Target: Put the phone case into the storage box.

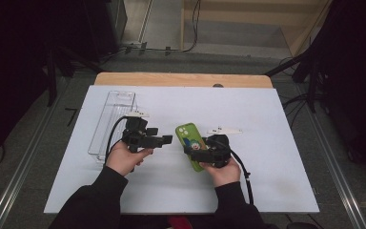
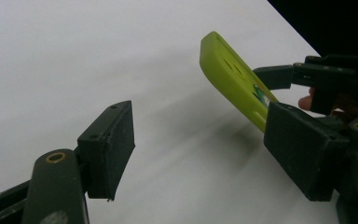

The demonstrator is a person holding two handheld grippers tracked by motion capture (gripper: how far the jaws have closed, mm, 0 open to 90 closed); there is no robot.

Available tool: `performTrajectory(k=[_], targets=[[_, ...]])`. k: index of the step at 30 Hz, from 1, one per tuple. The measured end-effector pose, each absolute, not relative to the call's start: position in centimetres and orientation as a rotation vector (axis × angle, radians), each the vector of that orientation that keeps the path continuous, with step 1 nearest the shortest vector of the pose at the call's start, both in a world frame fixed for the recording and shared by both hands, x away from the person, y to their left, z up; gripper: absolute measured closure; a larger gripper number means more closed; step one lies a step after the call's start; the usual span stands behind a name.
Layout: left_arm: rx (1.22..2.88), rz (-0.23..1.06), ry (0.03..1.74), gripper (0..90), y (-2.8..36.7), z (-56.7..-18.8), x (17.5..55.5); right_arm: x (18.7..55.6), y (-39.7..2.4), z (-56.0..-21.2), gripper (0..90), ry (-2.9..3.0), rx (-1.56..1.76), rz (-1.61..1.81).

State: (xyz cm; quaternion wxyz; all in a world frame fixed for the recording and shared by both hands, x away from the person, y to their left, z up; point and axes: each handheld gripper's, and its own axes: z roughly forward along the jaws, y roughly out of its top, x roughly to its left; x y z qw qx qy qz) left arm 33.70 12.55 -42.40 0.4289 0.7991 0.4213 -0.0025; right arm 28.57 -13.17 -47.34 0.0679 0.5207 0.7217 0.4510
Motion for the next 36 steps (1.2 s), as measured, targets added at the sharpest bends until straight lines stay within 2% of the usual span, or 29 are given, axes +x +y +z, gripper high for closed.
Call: performTrajectory(k=[17, 22, 32, 36], targets=[[1.973, -0.028, 1.093, 26.4, 11.4, -42.7, 35.0, 28.1, -11.7, -48.7, 14.1, 2.127, 1.624, 1.433], [1.976, 0.007, 1.099, 26.4, 10.8, -42.7, 35.2, 28.0, -11.5, -48.8, 14.1, 2.099, 1.63, 1.451], [1.956, -0.041, 1.133, 27.7, 9.9, -43.2, 35.7, 27.9, -10.8, -49.1, 14.1, 2.065, 1.648, 1.499], [1.952, -0.056, 1.153, 30.9, 9.8, -43.4, 35.8, 28.0, -10.6, -49.2, 14.1, 2.052, 1.658, 1.518]])
